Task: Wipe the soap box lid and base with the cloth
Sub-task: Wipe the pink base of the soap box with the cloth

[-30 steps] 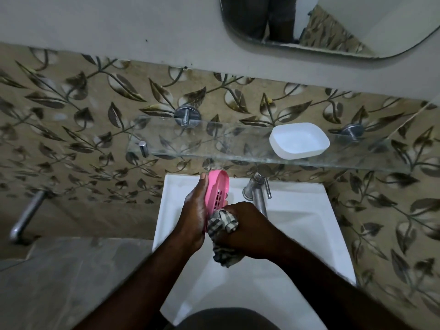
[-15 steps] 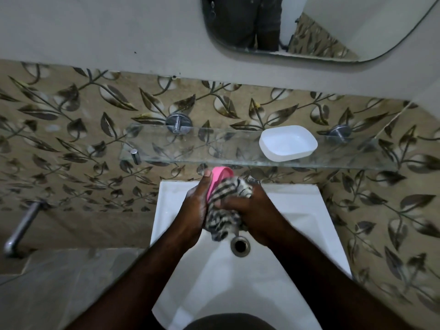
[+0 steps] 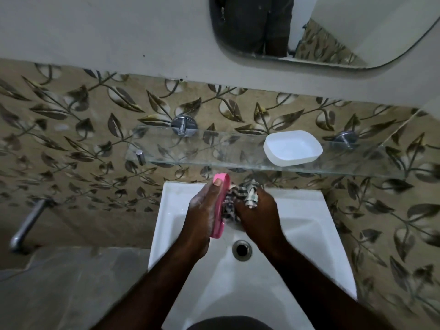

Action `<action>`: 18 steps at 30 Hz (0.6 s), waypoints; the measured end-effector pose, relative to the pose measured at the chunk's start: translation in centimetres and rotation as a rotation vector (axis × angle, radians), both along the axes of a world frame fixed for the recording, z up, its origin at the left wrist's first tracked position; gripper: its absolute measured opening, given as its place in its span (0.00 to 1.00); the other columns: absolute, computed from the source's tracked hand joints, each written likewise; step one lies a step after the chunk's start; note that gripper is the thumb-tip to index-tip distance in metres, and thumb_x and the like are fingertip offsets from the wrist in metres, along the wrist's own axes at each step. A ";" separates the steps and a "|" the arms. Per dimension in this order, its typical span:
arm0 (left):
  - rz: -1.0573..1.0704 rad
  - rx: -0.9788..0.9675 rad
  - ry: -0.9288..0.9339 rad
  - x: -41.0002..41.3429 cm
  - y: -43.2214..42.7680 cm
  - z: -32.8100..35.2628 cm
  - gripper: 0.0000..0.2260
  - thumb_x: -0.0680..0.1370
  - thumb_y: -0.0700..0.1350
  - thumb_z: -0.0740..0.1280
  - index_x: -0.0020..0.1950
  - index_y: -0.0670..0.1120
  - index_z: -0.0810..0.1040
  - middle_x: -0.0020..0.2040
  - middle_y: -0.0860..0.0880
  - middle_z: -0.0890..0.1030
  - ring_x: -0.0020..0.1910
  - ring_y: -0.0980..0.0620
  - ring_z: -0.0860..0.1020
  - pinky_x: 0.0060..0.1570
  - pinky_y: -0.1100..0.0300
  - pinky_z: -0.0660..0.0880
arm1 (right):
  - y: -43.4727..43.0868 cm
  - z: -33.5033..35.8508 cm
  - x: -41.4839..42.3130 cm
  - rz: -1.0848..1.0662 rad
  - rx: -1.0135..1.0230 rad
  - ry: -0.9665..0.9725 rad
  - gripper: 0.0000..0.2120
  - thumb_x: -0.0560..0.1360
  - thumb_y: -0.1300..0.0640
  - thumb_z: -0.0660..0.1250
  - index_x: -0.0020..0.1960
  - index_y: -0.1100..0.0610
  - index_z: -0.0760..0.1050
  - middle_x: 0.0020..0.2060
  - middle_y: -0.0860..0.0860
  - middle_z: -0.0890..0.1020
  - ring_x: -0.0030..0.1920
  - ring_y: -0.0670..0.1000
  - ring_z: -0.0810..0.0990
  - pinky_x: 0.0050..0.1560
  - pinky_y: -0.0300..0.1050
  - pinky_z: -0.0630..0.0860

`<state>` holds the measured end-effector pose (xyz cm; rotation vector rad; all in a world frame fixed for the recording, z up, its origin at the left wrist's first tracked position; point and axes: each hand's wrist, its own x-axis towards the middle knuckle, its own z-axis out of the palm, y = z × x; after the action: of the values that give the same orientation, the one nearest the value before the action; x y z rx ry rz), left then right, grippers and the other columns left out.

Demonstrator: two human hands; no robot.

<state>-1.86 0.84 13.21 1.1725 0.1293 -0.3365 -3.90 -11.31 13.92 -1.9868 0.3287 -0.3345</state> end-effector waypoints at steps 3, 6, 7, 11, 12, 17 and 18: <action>0.091 -0.032 0.044 0.1 -0.2 0.1 0.17 0.75 0.57 0.64 0.58 0.48 0.80 0.47 0.41 0.84 0.45 0.42 0.83 0.45 0.51 0.81 | 0.6 0.8 -1.7 0.168 -0.042 0.149 0.07 0.70 0.66 0.69 0.37 0.56 0.76 0.32 0.46 0.78 0.32 0.38 0.76 0.34 0.29 0.71; 0.145 -0.052 0.121 0.4 -0.2 0.1 0.22 0.75 0.58 0.66 0.61 0.44 0.79 0.48 0.39 0.83 0.46 0.42 0.81 0.50 0.48 0.79 | 0.8 1.9 -3.3 0.310 0.149 0.254 0.02 0.70 0.65 0.68 0.43 0.62 0.76 0.35 0.55 0.82 0.32 0.48 0.81 0.30 0.46 0.80; 0.131 -0.072 0.154 0.4 -0.2 0.1 0.25 0.73 0.59 0.66 0.61 0.42 0.78 0.48 0.39 0.83 0.46 0.42 0.82 0.50 0.48 0.79 | 0.9 2.6 -3.6 0.332 0.291 0.268 0.03 0.72 0.68 0.68 0.45 0.63 0.77 0.36 0.57 0.82 0.31 0.48 0.81 0.26 0.44 0.78; -0.064 -0.181 0.212 -0.4 -1.1 0.1 0.23 0.75 0.60 0.61 0.54 0.43 0.82 0.51 0.40 0.85 0.48 0.44 0.84 0.44 0.54 0.82 | 0.6 3.8 -2.3 0.308 0.182 -0.080 0.09 0.70 0.65 0.72 0.47 0.53 0.81 0.39 0.48 0.85 0.39 0.44 0.84 0.40 0.37 0.79; -0.094 -0.236 0.226 -0.7 -1.5 0.1 0.22 0.77 0.58 0.59 0.54 0.43 0.83 0.52 0.41 0.85 0.49 0.46 0.84 0.45 0.56 0.82 | 0.5 3.5 -1.6 0.250 0.082 -0.173 0.12 0.69 0.63 0.72 0.47 0.47 0.79 0.40 0.44 0.84 0.42 0.43 0.83 0.45 0.36 0.78; -0.120 -0.337 0.237 -1.0 -1.4 -0.5 0.22 0.79 0.57 0.55 0.62 0.45 0.79 0.59 0.43 0.82 0.57 0.45 0.81 0.59 0.48 0.74 | -0.7 0.7 -0.8 0.038 -0.218 -0.269 0.15 0.68 0.60 0.69 0.51 0.46 0.75 0.43 0.42 0.79 0.46 0.47 0.80 0.47 0.45 0.77; -0.111 -0.315 0.236 -0.9 -1.2 -0.9 0.22 0.80 0.57 0.55 0.61 0.46 0.79 0.58 0.43 0.83 0.55 0.46 0.82 0.57 0.49 0.75 | -1.1 0.2 -1.0 0.042 -0.197 -0.246 0.13 0.68 0.58 0.69 0.51 0.46 0.76 0.43 0.41 0.79 0.45 0.46 0.80 0.46 0.44 0.77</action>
<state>-2.79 -0.37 12.31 0.8271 0.2096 -0.5724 -4.87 -12.36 14.12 -2.1126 0.0996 -0.5969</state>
